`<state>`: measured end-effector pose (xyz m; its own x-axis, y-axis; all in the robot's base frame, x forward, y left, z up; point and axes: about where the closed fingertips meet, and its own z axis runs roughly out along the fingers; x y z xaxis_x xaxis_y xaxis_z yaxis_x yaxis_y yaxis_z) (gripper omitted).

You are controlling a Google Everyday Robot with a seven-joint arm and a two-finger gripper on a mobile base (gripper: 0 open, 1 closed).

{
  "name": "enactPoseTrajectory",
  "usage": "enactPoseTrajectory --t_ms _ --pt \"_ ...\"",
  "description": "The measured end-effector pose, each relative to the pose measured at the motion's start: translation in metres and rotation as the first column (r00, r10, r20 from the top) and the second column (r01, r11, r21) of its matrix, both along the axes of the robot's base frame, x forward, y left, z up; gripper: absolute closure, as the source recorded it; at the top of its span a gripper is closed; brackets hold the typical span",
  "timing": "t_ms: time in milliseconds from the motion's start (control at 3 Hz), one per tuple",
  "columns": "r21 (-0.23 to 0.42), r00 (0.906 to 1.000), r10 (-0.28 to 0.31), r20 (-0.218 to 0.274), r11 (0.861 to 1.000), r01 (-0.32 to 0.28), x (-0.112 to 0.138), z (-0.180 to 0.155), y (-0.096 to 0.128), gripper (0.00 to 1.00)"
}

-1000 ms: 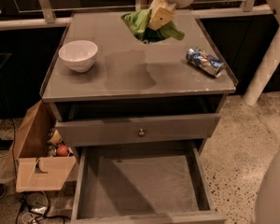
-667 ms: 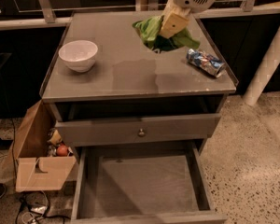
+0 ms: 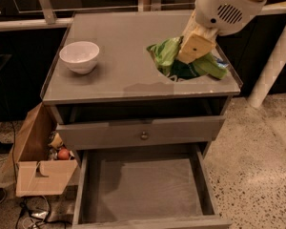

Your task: Place green rice chip bag into middle drawer

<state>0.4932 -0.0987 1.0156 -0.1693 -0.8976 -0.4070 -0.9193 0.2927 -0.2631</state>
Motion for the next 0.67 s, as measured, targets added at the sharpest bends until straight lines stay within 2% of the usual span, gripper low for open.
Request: enactPoseTrajectory --t_ms 333,667 --pt "0.0 1.0 0.0 0.0 1.0 0.0 0.0 0.0 0.0 1.0" --pt "-0.031 0.999 -0.02 -0.041 0.999 0.018 -0.014 -0.022 -0.013 1.0"
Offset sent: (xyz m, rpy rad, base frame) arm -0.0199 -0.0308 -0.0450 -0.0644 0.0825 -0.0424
